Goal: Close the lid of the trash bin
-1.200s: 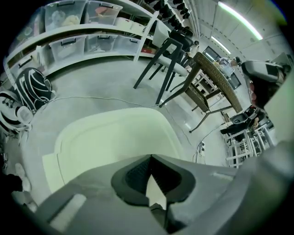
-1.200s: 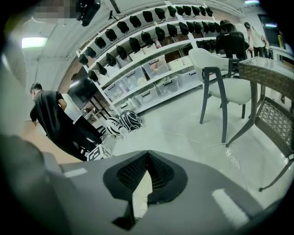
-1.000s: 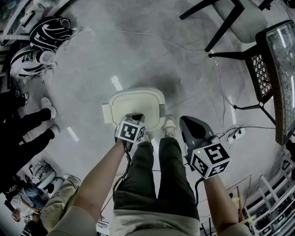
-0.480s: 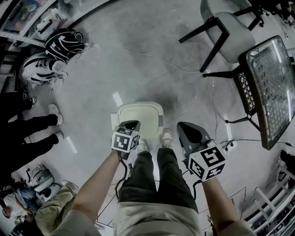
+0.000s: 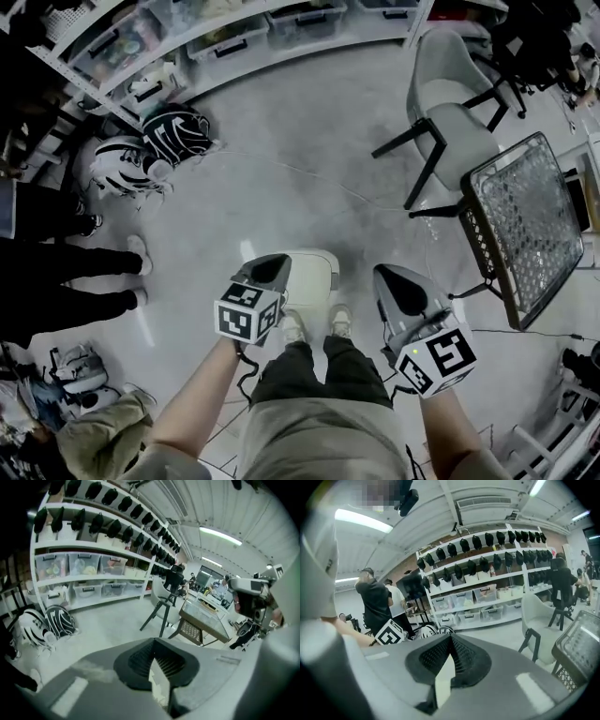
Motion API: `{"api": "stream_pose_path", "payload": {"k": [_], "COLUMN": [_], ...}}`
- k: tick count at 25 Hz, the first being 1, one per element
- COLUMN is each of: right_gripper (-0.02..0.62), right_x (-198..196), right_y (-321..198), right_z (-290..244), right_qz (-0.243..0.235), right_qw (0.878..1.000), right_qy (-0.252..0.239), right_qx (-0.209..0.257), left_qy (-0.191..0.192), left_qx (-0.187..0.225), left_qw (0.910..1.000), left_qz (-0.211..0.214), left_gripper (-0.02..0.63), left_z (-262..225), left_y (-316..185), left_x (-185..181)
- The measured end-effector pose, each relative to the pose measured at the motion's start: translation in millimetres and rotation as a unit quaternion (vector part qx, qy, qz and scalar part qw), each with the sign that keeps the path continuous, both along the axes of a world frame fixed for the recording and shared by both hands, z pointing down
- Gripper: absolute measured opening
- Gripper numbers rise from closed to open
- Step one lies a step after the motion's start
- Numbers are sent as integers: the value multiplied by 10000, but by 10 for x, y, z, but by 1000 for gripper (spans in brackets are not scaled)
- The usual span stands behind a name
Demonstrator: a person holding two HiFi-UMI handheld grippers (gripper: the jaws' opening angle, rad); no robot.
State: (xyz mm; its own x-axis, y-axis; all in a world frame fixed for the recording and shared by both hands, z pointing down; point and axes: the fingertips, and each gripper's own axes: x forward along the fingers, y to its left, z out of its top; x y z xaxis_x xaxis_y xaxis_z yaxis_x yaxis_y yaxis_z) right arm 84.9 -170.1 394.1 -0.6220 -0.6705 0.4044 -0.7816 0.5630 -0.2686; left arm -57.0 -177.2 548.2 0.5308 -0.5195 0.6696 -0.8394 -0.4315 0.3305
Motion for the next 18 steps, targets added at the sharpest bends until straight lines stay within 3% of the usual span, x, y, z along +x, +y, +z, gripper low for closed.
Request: {"api": "stream_pose_path", "payload": {"k": [5, 9, 18], "right_gripper": [3, 3, 3], "right_x": [-141, -208, -257], "right_y": [14, 66, 393], "right_z": [-855, -1464, -2352], "right_qz": [-149, -252, -451], "right_qw": [9978, 9928, 9725], "right_qy": [-152, -300, -337], "right_qx": [633, 1132, 2261], "left_qy": [125, 26, -243], "left_qx": [869, 1539, 3048], "left_qw": [9961, 9880, 9517], "left_qz": [-96, -98, -255], "left_gripper": [3, 3, 3], "left_z": [-1126, -1908, -3233], "left_y": [-53, -12, 449], "left_x": [-130, -210, -263]}}
